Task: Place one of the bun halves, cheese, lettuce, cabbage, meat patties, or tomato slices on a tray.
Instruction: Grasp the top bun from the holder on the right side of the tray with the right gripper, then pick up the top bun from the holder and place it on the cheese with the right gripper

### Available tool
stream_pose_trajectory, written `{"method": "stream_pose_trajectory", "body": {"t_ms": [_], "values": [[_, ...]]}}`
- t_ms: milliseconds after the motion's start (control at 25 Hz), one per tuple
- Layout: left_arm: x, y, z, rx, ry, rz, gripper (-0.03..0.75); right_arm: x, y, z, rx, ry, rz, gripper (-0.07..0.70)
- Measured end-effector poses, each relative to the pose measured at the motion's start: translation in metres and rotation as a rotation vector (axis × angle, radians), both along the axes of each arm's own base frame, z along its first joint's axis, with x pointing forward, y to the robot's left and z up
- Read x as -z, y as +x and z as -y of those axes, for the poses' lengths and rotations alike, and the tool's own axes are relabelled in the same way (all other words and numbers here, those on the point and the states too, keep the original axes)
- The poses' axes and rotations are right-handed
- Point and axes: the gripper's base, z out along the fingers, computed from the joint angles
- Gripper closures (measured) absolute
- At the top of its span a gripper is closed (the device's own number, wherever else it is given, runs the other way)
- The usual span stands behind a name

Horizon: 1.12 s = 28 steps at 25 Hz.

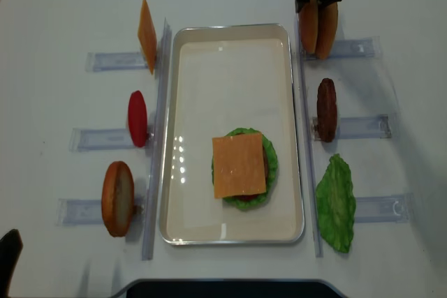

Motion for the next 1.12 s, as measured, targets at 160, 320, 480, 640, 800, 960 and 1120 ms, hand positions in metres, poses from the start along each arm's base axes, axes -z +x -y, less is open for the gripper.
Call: {"method": "stream_pose_trajectory", "body": {"t_ms": [160,320,480,640,800,960,1120], "values": [[0.000,0.000,0.000,0.000,0.000,0.000,0.262,0.000,0.000,0.000,0.001,0.000,0.000,0.393],[0.000,0.000,0.000,0.000,0.000,0.000,0.262,0.000,0.000,0.000,0.000,-0.001,0.000,0.413],[0.000,0.000,0.000,0.000,0.000,0.000,0.262,0.000,0.000,0.000,-0.001,-0.004,0.002,0.414],[0.000,0.000,0.000,0.000,0.000,0.000,0.262,0.000,0.000,0.000,0.001,-0.004,-0.001,0.416],[0.000,0.000,0.000,0.000,0.000,0.000,0.262,-0.002,-0.002,0.000,0.002,0.003,-0.009,0.416],[0.000,0.000,0.000,0.000,0.000,0.000,0.262,-0.012,-0.005,0.000,0.005,0.023,-0.001,0.422],[0.000,0.000,0.000,0.000,0.000,0.000,0.262,-0.026,-0.010,0.001,0.004,0.035,0.021,0.423]]}}
